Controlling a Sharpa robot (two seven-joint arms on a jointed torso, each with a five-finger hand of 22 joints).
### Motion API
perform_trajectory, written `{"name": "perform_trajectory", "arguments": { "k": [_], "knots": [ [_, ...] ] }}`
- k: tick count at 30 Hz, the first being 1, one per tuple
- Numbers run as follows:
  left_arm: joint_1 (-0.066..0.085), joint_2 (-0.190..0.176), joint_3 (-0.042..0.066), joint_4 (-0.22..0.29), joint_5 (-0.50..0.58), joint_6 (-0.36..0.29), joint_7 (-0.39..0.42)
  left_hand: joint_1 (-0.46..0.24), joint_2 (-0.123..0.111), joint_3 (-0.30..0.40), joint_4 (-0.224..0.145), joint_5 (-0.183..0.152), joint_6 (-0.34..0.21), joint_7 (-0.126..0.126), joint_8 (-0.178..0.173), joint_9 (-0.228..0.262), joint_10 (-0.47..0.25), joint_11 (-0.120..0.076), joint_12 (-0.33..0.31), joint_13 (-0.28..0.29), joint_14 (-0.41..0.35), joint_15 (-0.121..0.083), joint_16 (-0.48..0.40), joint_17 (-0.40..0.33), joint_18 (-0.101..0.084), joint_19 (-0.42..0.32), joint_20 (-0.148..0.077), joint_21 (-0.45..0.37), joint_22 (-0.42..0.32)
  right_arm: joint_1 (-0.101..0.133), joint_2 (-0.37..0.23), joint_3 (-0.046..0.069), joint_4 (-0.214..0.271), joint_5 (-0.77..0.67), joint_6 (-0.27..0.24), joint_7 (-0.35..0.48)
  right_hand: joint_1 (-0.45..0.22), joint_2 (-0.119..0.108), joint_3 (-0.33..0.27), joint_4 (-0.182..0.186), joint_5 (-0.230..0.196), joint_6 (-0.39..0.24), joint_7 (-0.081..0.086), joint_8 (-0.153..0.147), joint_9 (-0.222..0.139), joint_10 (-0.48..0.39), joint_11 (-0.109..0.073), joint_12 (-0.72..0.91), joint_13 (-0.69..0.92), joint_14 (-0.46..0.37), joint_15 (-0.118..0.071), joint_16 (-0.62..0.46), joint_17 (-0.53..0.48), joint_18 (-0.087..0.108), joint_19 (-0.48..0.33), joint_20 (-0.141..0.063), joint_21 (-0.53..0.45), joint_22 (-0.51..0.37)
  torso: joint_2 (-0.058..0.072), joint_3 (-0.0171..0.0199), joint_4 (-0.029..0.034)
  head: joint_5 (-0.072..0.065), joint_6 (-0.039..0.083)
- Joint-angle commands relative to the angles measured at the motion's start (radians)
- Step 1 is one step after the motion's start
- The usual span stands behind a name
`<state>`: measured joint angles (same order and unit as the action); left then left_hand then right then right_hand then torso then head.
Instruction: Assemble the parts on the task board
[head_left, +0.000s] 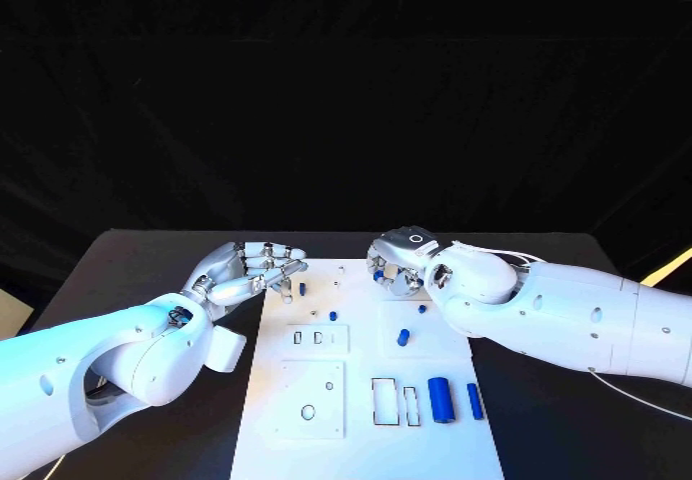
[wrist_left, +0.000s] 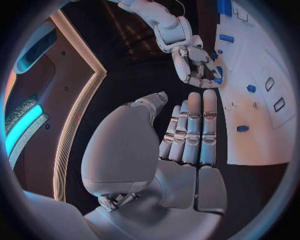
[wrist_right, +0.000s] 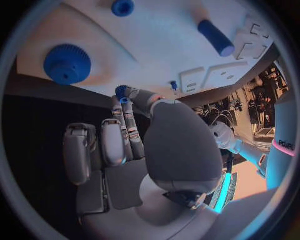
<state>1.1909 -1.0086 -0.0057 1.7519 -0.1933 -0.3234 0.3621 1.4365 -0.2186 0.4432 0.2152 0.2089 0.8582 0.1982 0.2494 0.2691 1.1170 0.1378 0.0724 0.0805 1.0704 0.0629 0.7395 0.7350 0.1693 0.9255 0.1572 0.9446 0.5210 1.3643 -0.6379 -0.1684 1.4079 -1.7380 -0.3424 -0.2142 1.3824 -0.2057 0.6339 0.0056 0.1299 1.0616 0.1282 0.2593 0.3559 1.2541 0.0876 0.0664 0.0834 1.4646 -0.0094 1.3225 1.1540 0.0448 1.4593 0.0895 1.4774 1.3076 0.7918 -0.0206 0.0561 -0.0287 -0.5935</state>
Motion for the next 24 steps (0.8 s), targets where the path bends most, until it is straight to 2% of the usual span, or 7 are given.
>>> {"name": "perform_trajectory", "arguments": {
  "k": [1, 10, 19, 24],
  "knots": [
    [0.001, 0.004, 0.001, 0.0, 0.001, 0.019, 0.006, -0.001, 0.006, 0.006, -0.001, -0.002, -0.002, 0.004, -0.004, 0.002, -0.006, 0.0, -0.005, 0.001, -0.005, 0.003, 0.006, 0.001, 0.014, -0.007, 0.003, 0.004, 0.001, 0.001, 0.021, 0.001, -0.016, -0.035, -0.066, -0.061, 0.013, 0.008, 0.006, -0.006, 0.003, 0.006, -0.001, 0.004, 0.001, 0.037, -0.029, 0.008, 0.02, 0.035, -0.008, 0.004, 0.0, -0.013, 0.032, -0.002, 0.004, 0.126, 0.002, -0.0006, 0.0034, -0.002, 0.002],
    [0.001, 0.01, 0.001, 0.003, 0.001, 0.022, 0.007, -0.001, 0.006, 0.006, 0.0, -0.003, -0.002, 0.004, -0.004, 0.002, -0.006, 0.001, -0.005, 0.001, -0.005, 0.003, 0.006, 0.001, 0.014, -0.008, 0.003, 0.005, 0.002, -0.001, 0.09, 0.002, -0.075, -0.034, -0.095, -0.065, 0.012, 0.006, 0.01, -0.01, 0.006, 0.004, 0.0, 0.003, 0.003, 0.034, -0.028, 0.005, 0.02, 0.034, -0.008, 0.003, -0.003, -0.012, 0.03, -0.002, 0.003, 0.124, 0.006, -0.0044, 0.0098, 0.005, 0.002],
    [0.002, 0.014, 0.001, 0.0, 0.001, 0.025, 0.007, -0.002, 0.007, 0.006, 0.0, -0.003, -0.002, 0.004, -0.004, 0.002, -0.006, 0.001, -0.005, 0.001, -0.005, 0.003, 0.006, 0.001, 0.014, -0.008, 0.003, 0.005, 0.002, -0.011, 0.139, 0.005, -0.119, -0.028, -0.116, -0.056, 0.012, 0.006, 0.013, -0.013, 0.007, 0.002, 0.001, 0.002, 0.005, 0.032, -0.027, 0.002, 0.019, 0.035, -0.008, 0.004, -0.003, -0.011, 0.028, -0.002, 0.0, 0.12, 0.01, -0.0121, 0.0207, 0.003, 0.004],
    [0.002, 0.016, 0.001, -0.001, 0.001, 0.026, 0.007, -0.002, 0.007, 0.006, 0.0, -0.003, -0.002, 0.004, -0.004, 0.002, -0.006, 0.001, -0.005, 0.001, -0.005, 0.003, 0.006, 0.001, 0.014, -0.008, 0.003, 0.005, 0.002, -0.016, 0.159, 0.006, -0.136, -0.025, -0.122, -0.05, 0.012, 0.006, 0.013, -0.013, 0.008, 0.001, 0.001, 0.002, 0.005, 0.032, -0.027, 0.002, 0.019, 0.034, -0.008, 0.004, -0.004, -0.011, 0.027, -0.002, 0.0, 0.119, 0.012, -0.0122, 0.0218, 0.009, 0.004]
  ]
}}
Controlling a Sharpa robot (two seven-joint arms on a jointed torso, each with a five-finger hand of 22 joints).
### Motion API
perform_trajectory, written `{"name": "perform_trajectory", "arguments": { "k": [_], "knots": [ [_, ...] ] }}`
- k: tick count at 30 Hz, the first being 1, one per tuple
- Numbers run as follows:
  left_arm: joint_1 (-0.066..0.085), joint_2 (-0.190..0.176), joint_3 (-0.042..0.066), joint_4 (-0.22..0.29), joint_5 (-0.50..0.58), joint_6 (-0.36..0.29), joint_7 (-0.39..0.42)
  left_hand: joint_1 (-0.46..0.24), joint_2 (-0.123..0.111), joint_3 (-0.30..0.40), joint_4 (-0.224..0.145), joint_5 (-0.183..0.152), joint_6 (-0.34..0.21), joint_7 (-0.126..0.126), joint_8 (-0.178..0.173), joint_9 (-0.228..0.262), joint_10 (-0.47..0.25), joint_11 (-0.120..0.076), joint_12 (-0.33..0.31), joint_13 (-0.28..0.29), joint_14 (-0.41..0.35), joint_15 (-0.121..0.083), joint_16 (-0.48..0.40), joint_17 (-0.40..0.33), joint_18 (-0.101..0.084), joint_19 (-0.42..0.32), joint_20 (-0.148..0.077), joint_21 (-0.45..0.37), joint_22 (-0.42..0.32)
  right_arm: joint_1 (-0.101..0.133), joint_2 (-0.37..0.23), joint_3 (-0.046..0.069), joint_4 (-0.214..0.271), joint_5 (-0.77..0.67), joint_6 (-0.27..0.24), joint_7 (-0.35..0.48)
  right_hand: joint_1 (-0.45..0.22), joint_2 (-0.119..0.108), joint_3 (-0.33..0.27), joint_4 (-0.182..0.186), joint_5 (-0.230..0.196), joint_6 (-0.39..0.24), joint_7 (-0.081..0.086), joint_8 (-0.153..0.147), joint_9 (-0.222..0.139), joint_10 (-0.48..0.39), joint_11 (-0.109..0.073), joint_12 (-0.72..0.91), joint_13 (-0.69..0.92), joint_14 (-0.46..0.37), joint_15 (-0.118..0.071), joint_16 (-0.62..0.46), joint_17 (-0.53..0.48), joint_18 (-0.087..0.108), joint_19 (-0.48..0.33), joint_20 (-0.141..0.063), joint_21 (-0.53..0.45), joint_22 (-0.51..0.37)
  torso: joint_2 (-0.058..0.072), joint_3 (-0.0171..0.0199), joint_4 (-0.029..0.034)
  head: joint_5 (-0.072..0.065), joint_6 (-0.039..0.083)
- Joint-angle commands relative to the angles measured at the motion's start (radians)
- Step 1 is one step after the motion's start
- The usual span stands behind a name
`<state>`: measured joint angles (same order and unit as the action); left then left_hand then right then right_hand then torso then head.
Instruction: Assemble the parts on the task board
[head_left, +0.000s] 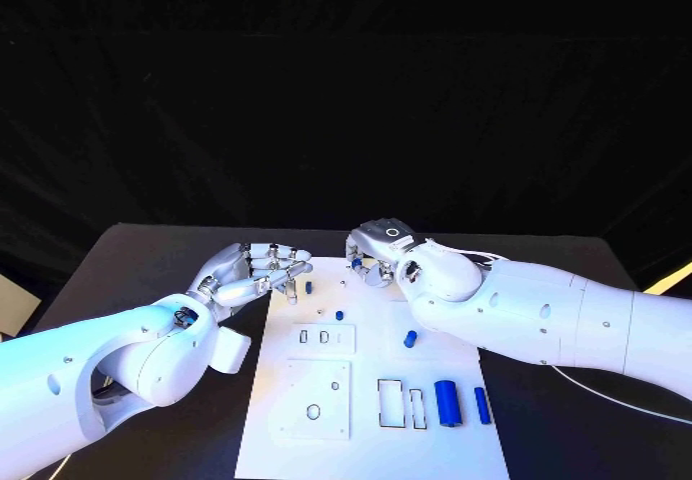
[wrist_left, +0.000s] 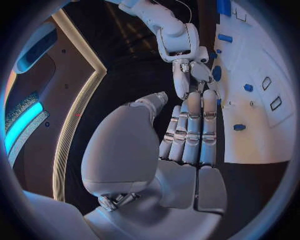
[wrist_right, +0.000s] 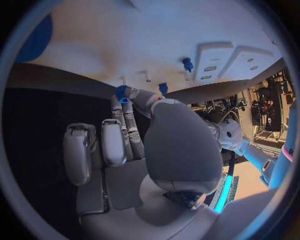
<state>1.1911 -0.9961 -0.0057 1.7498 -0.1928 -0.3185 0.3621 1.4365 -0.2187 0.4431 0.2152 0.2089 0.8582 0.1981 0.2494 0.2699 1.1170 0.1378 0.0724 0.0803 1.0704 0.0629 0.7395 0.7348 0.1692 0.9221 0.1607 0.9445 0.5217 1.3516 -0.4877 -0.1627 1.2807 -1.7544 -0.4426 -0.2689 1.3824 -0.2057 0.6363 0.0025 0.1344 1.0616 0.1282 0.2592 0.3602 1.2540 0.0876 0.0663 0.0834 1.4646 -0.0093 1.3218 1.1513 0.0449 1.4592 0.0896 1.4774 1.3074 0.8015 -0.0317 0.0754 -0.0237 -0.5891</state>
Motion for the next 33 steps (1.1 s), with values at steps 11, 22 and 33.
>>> {"name": "perform_trajectory", "arguments": {
  "k": [11, 22, 33],
  "knots": [
    [0.007, 0.002, 0.001, 0.003, 0.001, 0.023, 0.005, -0.002, 0.007, 0.006, 0.0, -0.004, -0.003, 0.004, -0.004, 0.002, -0.007, 0.001, -0.005, 0.002, -0.008, 0.003, 0.007, 0.002, 0.014, -0.007, 0.0, 0.007, 0.002, -0.011, 0.034, 0.001, -0.035, -0.004, -0.021, 0.011, 0.01, 0.004, 0.012, -0.011, 0.004, 0.0, 0.003, 0.001, 0.002, 0.03, -0.026, 0.001, 0.019, 0.034, -0.008, 0.005, -0.002, -0.011, 0.026, -0.002, -0.001, 0.118, 0.003, -0.0025, 0.0029, 0.009, -0.002],
    [0.009, 0.002, 0.001, 0.002, 0.001, 0.025, 0.003, -0.002, 0.007, 0.006, 0.0, -0.004, -0.003, 0.004, -0.004, 0.002, -0.007, 0.001, -0.005, 0.002, -0.008, 0.003, 0.007, 0.002, 0.014, -0.007, 0.0, 0.007, 0.002, -0.013, 0.049, 0.001, -0.063, 0.004, -0.011, 0.017, 0.007, 0.003, 0.013, -0.012, 0.004, -0.003, 0.004, 0.0, 0.003, 0.028, -0.024, -0.001, 0.019, 0.034, -0.007, 0.005, -0.003, -0.011, 0.025, -0.001, -0.002, 0.117, 0.005, -0.0013, 0.0025, 0.011, -0.001],
    [0.01, 0.001, 0.001, 0.002, 0.001, 0.024, -0.003, -0.003, 0.007, 0.006, 0.0, -0.005, -0.004, 0.004, -0.005, 0.002, -0.008, 0.001, -0.005, 0.002, -0.009, 0.004, 0.008, 0.002, 0.014, -0.009, 0.0, 0.009, 0.003, -0.016, 0.061, 0.001, -0.084, 0.006, 0.01, 0.027, -0.002, -0.001, 0.015, -0.012, 0.002, -0.01, 0.006, -0.004, 0.005, 0.019, -0.021, -0.004, 0.018, 0.032, -0.003, 0.002, -0.011, -0.008, 0.019, 0.001, -0.008, 0.108, 0.006, -0.0014, 0.0016, 0.014, -0.005]
  ]
}}
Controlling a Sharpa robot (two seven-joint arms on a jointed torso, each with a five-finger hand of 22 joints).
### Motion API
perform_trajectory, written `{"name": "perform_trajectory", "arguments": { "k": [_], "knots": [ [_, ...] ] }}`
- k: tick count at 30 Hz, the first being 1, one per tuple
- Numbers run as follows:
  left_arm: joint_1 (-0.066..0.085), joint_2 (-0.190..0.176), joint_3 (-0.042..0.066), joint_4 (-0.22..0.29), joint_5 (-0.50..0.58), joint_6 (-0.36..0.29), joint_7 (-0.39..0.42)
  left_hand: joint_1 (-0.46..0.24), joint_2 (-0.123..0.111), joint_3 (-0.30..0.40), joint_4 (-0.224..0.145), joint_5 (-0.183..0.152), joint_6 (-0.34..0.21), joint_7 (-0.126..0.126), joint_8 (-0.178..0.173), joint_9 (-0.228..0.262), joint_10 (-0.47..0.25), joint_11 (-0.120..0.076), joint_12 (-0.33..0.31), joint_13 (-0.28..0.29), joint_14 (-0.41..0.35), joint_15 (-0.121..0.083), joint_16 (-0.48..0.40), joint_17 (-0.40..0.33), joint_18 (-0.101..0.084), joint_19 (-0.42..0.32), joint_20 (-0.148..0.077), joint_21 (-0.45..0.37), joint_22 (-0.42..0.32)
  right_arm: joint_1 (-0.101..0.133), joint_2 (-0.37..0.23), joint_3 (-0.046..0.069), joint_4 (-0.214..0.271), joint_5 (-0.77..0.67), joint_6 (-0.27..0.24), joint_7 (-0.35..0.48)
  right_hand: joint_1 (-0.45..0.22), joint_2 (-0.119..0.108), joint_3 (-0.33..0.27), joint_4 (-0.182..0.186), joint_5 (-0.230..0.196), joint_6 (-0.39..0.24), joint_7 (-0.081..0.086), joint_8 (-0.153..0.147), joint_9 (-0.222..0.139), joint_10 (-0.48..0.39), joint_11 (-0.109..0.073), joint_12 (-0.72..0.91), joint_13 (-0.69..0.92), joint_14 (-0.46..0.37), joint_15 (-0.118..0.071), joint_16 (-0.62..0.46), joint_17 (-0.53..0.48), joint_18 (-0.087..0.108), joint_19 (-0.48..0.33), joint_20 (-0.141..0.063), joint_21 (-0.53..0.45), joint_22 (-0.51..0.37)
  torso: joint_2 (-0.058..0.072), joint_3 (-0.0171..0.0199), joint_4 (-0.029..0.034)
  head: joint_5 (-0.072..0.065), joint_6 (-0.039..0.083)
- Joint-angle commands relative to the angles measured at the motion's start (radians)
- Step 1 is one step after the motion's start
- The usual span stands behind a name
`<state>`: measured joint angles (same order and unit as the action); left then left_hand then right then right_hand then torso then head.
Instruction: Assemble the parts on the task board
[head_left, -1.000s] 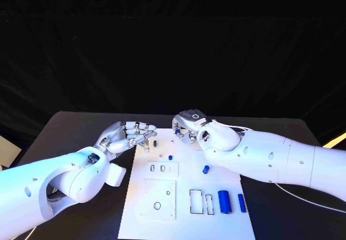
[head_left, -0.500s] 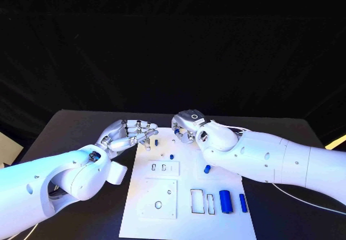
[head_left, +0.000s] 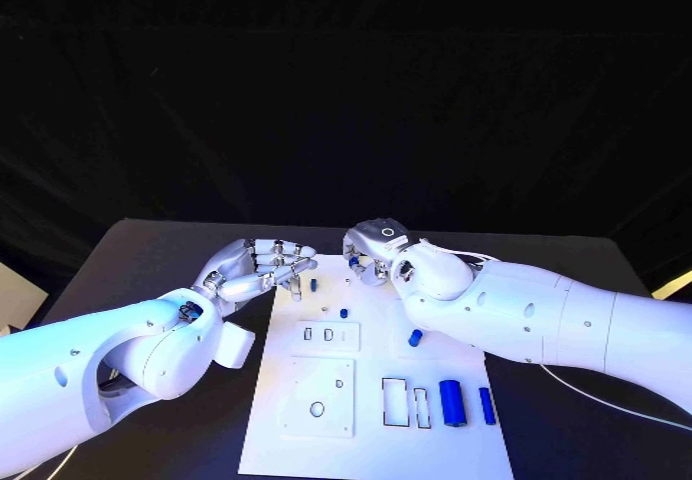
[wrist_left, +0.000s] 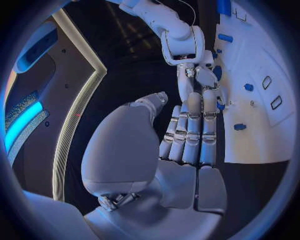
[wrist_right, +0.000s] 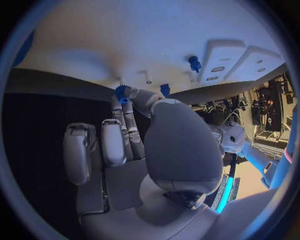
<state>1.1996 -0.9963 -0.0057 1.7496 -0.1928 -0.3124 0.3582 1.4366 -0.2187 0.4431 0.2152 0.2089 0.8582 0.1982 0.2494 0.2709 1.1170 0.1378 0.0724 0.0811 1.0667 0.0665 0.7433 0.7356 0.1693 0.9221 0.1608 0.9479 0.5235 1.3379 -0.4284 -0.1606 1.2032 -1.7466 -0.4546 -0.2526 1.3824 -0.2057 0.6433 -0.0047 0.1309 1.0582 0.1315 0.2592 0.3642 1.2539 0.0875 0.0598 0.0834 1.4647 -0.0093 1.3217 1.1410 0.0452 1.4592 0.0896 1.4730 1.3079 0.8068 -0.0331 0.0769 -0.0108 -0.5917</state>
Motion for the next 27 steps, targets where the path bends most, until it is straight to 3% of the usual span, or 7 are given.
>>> {"name": "perform_trajectory", "arguments": {
  "k": [1, 17, 20, 21, 22, 24, 27],
  "knots": [
    [0.002, 0.001, 0.001, 0.002, 0.001, 0.018, 0.001, -0.003, 0.007, 0.006, 0.0, -0.005, -0.004, 0.004, -0.005, 0.001, -0.008, 0.001, -0.005, 0.001, -0.006, 0.0, 0.004, 0.001, 0.014, -0.009, 0.0, 0.005, 0.002, -0.003, 0.002, -0.001, -0.007, -0.002, 0.024, 0.011, -0.002, -0.001, 0.008, -0.005, 0.006, -0.007, 0.003, -0.004, 0.001, 0.019, -0.021, 0.003, 0.018, 0.032, -0.003, 0.002, -0.001, -0.008, 0.019, 0.001, -0.004, 0.107, 0.001, 0.0, 0.0, 0.001, -0.002],
    [0.003, -0.002, 0.001, 0.002, 0.001, 0.019, -0.005, -0.004, 0.007, 0.006, 0.0, -0.006, -0.004, 0.005, -0.005, 0.001, -0.009, 0.002, -0.005, 0.001, -0.006, 0.0, 0.004, 0.001, 0.014, -0.01, 0.0, 0.006, 0.002, -0.007, -0.007, -0.001, 0.002, 0.004, 0.019, 0.014, -0.008, -0.003, 0.01, -0.004, 0.004, -0.012, 0.005, -0.007, 0.003, 0.013, -0.019, 0.002, 0.016, 0.029, -0.002, -0.005, -0.014, -0.005, 0.01, 0.003, -0.014, 0.093, 0.001, 0.001, -0.0011, 0.004, -0.003],
    [0.003, -0.003, 0.001, 0.002, 0.001, 0.019, -0.006, -0.005, 0.007, 0.006, 0.0, -0.006, -0.005, 0.005, -0.006, 0.001, -0.01, 0.002, -0.005, 0.001, -0.007, 0.0, 0.005, 0.002, 0.014, -0.01, 0.001, 0.007, 0.003, -0.007, -0.005, -0.001, -0.003, 0.01, 0.015, 0.02, -0.023, -0.017, 0.019, -0.003, -0.001, -0.04, 0.018, -0.022, 0.005, -0.042, -0.004, -0.001, 0.004, 0.008, 0.01, -0.045, -0.078, 0.013, -0.039, 0.012, -0.068, 0.017, 0.002, 0.0009, -0.0013, 0.004, -0.001],
    [0.003, -0.003, 0.001, 0.002, 0.001, 0.019, -0.006, -0.005, 0.007, 0.006, 0.0, -0.006, -0.005, 0.005, -0.006, 0.001, -0.01, 0.002, -0.005, 0.001, -0.007, 0.0, 0.005, 0.002, 0.014, -0.01, 0.001, 0.007, 0.003, -0.007, -0.003, -0.001, -0.006, 0.012, 0.014, 0.022, -0.042, -0.038, 0.019, 0.002, -0.018, -0.079, 0.034, -0.045, -0.001, -0.123, 0.014, -0.003, -0.016, -0.014, 0.027, -0.091, -0.144, 0.031, -0.092, 0.022, -0.129, -0.065, 0.001, 0.0008, -0.0013, 0.004, 0.0],
    [0.003, -0.003, 0.001, 0.001, 0.001, 0.019, -0.006, -0.005, 0.007, 0.006, 0.0, -0.006, -0.005, 0.005, -0.006, 0.001, -0.01, 0.002, -0.005, 0.001, -0.007, 0.0, 0.005, 0.002, 0.014, -0.01, 0.001, 0.007, 0.003, -0.007, -0.003, -0.001, -0.007, 0.013, 0.013, 0.024, -0.043, -0.042, 0.019, 0.002, -0.021, -0.084, 0.035, -0.048, -0.001, -0.129, 0.018, -0.001, -0.017, -0.016, 0.028, -0.097, -0.152, 0.033, -0.098, 0.024, -0.136, -0.074, 0.002, 0.0006, -0.0014, 0.004, 0.001],
    [0.003, -0.003, 0.001, 0.001, 0.001, 0.02, -0.006, -0.005, 0.007, 0.006, 0.0, -0.006, -0.005, 0.005, -0.006, 0.001, -0.01, 0.002, -0.005, 0.001, -0.007, 0.0, 0.005, 0.002, 0.014, -0.01, 0.001, 0.007, 0.003, -0.007, -0.001, -0.001, -0.01, 0.016, 0.011, 0.026, -0.044, -0.047, -0.052, 0.008, -0.041, -0.142, 0.031, -0.084, -0.008, -0.262, 0.031, 0.001, -0.021, -0.034, 0.041, -0.153, -0.23, 0.059, -0.161, 0.037, -0.233, -0.188, 0.002, 0.0006, -0.0007, 0.004, 0.001],
    [0.003, -0.005, 0.001, 0.001, 0.001, 0.02, -0.007, -0.006, 0.006, 0.005, 0.001, -0.007, -0.006, 0.005, -0.007, 0.001, -0.011, 0.002, -0.006, 0.001, -0.008, 0.001, 0.005, 0.002, 0.014, -0.011, 0.001, 0.008, 0.003, -0.007, -0.003, -0.001, -0.009, 0.018, 0.008, 0.028, 0.061, 0.013, -0.333, 0.07, -0.042, -0.177, 0.014, -0.124, -0.019, -0.344, 0.046, 0.007, -0.018, -0.043, 0.049, -0.198, -0.301, 0.073, -0.181, 0.05, -0.324, -0.274, 0.002, 0.0011, -0.0011, 0.004, 0.001]
  ]
}}
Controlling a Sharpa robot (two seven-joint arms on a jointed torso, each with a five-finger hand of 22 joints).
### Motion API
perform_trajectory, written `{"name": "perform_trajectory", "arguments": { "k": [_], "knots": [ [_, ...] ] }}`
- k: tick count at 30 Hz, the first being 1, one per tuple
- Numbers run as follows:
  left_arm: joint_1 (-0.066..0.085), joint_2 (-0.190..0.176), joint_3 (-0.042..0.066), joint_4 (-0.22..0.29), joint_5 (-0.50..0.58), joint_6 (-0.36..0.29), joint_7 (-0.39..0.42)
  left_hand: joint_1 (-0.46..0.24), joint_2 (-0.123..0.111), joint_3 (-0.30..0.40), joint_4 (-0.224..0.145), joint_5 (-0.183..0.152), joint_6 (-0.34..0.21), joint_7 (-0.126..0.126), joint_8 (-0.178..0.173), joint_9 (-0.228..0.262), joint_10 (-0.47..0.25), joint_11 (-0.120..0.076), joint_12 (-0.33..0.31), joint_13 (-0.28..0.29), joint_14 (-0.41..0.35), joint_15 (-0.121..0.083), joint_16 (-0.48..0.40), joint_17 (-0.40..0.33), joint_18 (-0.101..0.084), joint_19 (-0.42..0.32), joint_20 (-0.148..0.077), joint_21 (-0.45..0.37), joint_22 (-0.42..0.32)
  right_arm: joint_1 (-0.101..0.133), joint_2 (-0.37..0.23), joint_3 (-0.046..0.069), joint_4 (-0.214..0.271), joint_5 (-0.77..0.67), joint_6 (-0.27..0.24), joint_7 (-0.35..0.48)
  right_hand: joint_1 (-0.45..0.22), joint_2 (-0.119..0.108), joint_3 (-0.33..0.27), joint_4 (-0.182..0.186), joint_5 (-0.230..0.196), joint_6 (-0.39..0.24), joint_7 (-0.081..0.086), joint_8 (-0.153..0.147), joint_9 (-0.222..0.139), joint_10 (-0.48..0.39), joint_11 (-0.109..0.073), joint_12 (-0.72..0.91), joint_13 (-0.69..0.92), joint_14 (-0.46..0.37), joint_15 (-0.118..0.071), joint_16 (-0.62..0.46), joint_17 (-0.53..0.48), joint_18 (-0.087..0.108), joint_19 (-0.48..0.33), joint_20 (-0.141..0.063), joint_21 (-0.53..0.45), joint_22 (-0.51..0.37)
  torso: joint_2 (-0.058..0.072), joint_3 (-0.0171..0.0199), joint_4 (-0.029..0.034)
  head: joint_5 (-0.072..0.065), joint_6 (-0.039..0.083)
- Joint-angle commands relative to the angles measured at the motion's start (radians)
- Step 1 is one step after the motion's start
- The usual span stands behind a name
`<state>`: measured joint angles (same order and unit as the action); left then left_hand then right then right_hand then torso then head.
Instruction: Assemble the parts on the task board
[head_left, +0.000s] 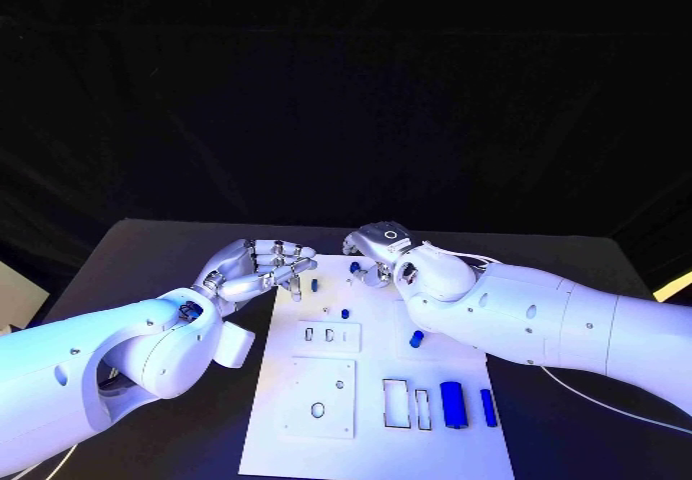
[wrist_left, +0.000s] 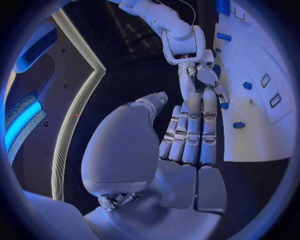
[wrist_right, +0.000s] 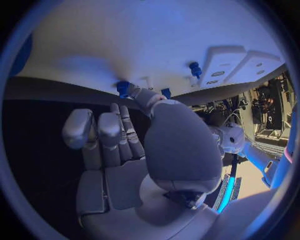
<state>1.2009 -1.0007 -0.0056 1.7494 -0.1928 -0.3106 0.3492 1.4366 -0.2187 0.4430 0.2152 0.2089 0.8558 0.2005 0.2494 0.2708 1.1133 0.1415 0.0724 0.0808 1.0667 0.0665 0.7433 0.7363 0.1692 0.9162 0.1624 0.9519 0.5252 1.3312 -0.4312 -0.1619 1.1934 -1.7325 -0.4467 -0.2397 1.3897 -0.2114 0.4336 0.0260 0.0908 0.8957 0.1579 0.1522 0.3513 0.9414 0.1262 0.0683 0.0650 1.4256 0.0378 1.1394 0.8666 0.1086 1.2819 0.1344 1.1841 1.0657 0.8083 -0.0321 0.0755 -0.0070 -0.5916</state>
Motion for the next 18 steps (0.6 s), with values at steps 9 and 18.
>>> {"name": "perform_trajectory", "arguments": {
  "k": [9, 18],
  "knots": [
    [0.001, 0.004, 0.001, -0.009, 0.001, 0.023, 0.003, -0.007, 0.006, 0.005, 0.001, -0.007, -0.004, 0.003, -0.007, 0.002, -0.008, -0.001, -0.006, 0.001, -0.008, 0.001, 0.005, 0.001, 0.014, -0.006, -0.001, 0.004, 0.002, 0.002, -0.1, 0.005, 0.098, 0.027, -0.011, 0.004, 0.181, 0.011, -0.226, 0.224, -0.014, -0.002, -0.018, -0.037, -0.012, 0.003, 0.0, 0.021, 0.004, 0.009, -0.001, 0.007, -0.017, 0.007, 0.023, -0.005, -0.056, -0.029, -0.001, 0.0013, -0.0038, -0.002, 0.003],
    [0.001, 0.002, 0.0, -0.021, 0.003, 0.024, 0.004, -0.007, 0.006, 0.005, 0.001, -0.007, -0.005, 0.003, -0.007, 0.002, -0.009, -0.001, -0.006, 0.001, -0.009, 0.001, 0.005, 0.001, 0.014, -0.007, 0.0, 0.005, 0.002, 0.05, -0.344, 0.013, 0.289, 0.132, -0.023, -0.032, 0.118, -0.003, -0.198, 0.264, -0.014, 0.043, -0.006, -0.022, -0.005, 0.223, -0.043, 0.129, 0.041, 0.039, -0.032, 0.091, 0.091, -0.024, 0.101, -0.034, 0.068, 0.129, -0.008, 0.0051, -0.0249, -0.015, 0.007]
  ]
}}
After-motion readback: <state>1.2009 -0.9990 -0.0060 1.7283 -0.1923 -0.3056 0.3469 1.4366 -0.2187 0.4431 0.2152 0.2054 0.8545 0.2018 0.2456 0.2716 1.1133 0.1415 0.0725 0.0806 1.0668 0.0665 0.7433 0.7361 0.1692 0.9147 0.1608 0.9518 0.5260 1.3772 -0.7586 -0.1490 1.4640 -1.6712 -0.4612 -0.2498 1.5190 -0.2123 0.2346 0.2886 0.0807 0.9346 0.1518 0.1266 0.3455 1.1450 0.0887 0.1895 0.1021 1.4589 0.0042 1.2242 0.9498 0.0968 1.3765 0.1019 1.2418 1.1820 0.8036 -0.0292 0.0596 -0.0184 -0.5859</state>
